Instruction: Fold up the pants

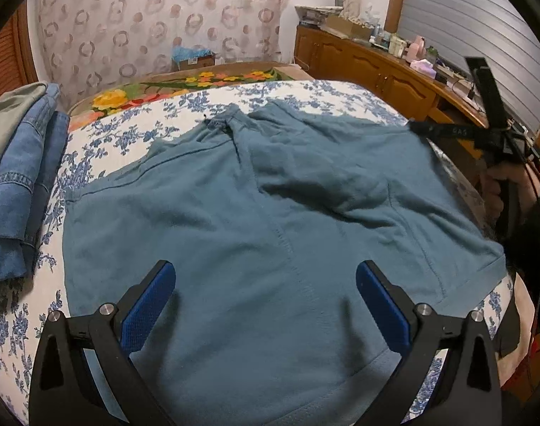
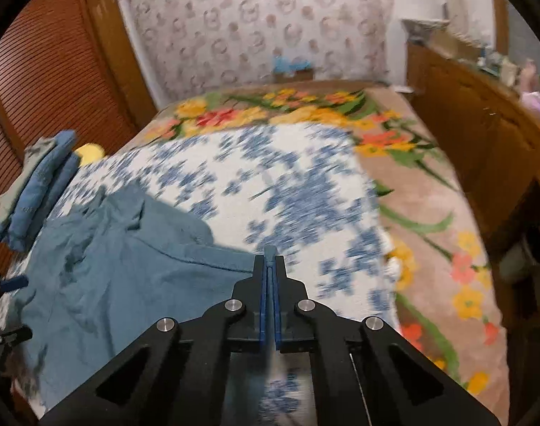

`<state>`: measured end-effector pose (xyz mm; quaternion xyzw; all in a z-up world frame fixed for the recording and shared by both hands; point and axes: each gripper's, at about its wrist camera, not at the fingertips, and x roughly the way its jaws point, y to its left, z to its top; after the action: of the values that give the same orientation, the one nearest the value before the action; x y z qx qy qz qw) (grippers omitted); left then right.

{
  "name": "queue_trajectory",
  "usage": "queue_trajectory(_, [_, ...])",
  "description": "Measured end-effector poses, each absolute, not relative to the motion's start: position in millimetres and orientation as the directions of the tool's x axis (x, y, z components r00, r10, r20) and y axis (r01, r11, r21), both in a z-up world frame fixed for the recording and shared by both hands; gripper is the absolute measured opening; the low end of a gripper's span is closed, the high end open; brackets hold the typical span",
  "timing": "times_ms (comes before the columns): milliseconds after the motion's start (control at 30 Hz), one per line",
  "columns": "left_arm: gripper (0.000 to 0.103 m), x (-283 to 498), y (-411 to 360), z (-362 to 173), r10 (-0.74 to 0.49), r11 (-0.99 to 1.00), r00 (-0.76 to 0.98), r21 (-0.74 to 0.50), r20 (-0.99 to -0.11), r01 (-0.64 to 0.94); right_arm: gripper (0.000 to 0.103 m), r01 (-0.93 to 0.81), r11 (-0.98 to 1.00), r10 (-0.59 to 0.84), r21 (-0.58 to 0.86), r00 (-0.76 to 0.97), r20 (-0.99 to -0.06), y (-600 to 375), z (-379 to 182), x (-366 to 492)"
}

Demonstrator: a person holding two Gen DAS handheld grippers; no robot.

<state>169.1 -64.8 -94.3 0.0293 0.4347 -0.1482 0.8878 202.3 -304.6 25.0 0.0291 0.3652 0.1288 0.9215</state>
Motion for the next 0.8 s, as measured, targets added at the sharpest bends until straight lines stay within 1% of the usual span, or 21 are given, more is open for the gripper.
queue_trajectory(67, [0.102, 172, -63, -98, -0.234, 0.956, 0.569, -0.079, -0.788, 0.283, 0.002, -0.179, 0.975, 0.219, 0.128, 0.715, -0.664, -313, 27, 203])
queue_trajectory(233, [0.102, 178, -61, -109, -0.225, 0.959, 0.540, -0.086, -0.811, 0.270, 0.002, -0.173, 0.978, 0.203, 0.112, 0.698, -0.687, -318, 26, 198])
queue_trajectory(367, [0.103, 176, -67, -112, -0.189, 0.960, 0.556, -0.034, -0.810, 0.276, 0.002, -0.167, 0.979, 0.200, 0.115, 0.702, -0.683, -313, 33, 195])
queue_trajectory(400, [0.103, 176, -69, -113, -0.180, 0.960, 0.559, -0.021, -0.809, 0.278, 0.004, -0.168, 0.980, 0.198, 0.111, 0.709, -0.677, -311, 35, 196])
queue_trajectory(467, [0.103, 175, -70, -113, -0.171, 0.960, 0.562, -0.009, -0.809, 0.280, 0.009, -0.160, 0.983, 0.178, 0.089, 0.722, -0.669, -303, 35, 198])
queue_trajectory(533, [0.103, 175, -70, -114, -0.172, 0.960, 0.564, -0.011, -0.808, 0.278, 0.011, -0.162, 0.985, 0.160, 0.058, 0.741, -0.652, -297, 39, 190])
queue_trajectory(633, [0.103, 173, -72, -114, -0.167, 0.962, 0.567, -0.007, -0.807, 0.274, 0.020, -0.206, 0.976, 0.204, 0.070, 0.753, -0.625, -287, 43, 168])
queue_trajectory(700, [0.103, 174, -71, -114, -0.167, 0.962, 0.566, -0.008, -0.807, 0.272, 0.040, -0.232, 0.969, 0.231, 0.080, 0.750, -0.619, -279, 43, 150])
queue_trajectory(800, [0.103, 173, -71, -114, -0.167, 0.962, 0.567, -0.008, -0.807, 0.272, 0.042, -0.282, 0.954, 0.281, 0.097, 0.740, -0.611, -268, 39, 121])
